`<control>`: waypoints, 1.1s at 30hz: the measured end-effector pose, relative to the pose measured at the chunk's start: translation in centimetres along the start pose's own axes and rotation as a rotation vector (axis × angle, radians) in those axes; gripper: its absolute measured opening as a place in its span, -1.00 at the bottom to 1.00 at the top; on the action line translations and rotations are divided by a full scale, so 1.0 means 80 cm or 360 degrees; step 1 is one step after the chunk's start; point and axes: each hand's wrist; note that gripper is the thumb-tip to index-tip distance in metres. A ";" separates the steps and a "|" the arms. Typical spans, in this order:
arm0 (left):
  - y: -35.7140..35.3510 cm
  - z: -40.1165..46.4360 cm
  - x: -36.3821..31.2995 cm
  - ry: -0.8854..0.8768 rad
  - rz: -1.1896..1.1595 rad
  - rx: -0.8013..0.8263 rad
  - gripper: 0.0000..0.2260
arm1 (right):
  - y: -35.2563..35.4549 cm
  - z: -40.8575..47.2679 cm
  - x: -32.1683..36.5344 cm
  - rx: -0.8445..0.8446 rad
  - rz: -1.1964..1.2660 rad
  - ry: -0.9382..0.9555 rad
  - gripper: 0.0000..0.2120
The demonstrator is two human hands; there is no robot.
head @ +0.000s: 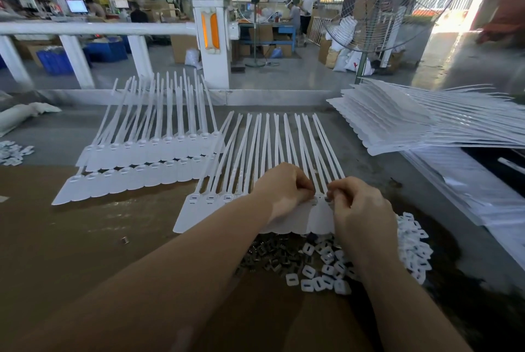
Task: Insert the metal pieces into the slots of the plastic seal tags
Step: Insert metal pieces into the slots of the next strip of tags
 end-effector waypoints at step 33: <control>-0.006 0.004 -0.001 0.0203 -0.0118 0.0022 -0.86 | -0.001 -0.001 -0.001 -0.0043 0.0005 0.0019 -0.85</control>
Point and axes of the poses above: each hand's wrist, its own z-axis towards the middle knuckle, its own y-axis out of the back of the hand, x = y × z, and after that the axes turned 15 degrees about y, right-handed
